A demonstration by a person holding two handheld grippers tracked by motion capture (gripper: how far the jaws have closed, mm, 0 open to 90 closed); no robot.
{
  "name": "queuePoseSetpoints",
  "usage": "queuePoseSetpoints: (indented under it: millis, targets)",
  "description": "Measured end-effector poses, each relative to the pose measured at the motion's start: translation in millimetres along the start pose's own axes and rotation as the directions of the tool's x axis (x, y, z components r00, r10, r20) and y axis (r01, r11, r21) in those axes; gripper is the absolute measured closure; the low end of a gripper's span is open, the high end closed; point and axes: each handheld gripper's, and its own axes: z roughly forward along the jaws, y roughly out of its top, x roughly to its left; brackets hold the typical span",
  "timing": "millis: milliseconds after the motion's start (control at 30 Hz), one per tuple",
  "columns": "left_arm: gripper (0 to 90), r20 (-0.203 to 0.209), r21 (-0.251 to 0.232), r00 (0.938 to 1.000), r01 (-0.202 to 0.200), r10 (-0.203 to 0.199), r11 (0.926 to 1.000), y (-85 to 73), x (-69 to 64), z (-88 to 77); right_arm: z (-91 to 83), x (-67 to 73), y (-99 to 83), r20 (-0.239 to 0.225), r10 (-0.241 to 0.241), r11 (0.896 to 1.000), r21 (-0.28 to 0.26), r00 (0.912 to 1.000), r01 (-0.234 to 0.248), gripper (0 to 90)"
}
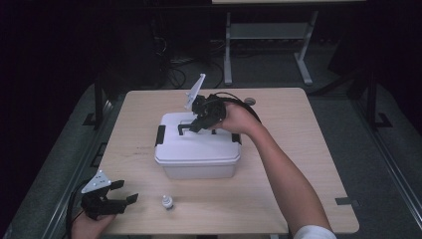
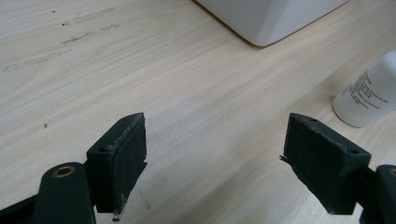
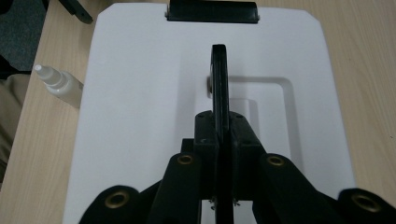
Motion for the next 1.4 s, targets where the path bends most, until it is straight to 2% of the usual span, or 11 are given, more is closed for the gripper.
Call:
queuePoseSetpoints:
  millis: [433,867,1167,1400]
  targets:
    - [21.1,0.002,0.003,1.0000,-0.001,0.001,1.0000,-0.3,0.7,0.4,-2.6,0.3,2.3,0.000,-0.009,1.000,0.007,1.0000,0.009,83.8]
    - [21.1,0.001,0.003,1.0000,-0.001,0.001,1.0000,-0.3,-0.1,0.5,-11.2,2.5,2.4,0.018,-0.006,1.000,-0.012,0.9998,0.007,83.9]
    - [21.1,0.002,-0.002,1.0000,0.002,-0.002,1.0000,-0.5,0.1,0.0,-20.0,4.2,9.9,0.042,-0.022,1.000,-0.008,0.9989,0.023,83.9]
    - [21.1,0.002,-0.003,1.0000,0.003,-0.003,1.0000,-0.6,0.1,-0.6,-24.1,3.6,15.9,0.048,-0.023,0.999,-0.029,0.9986,0.025,83.9]
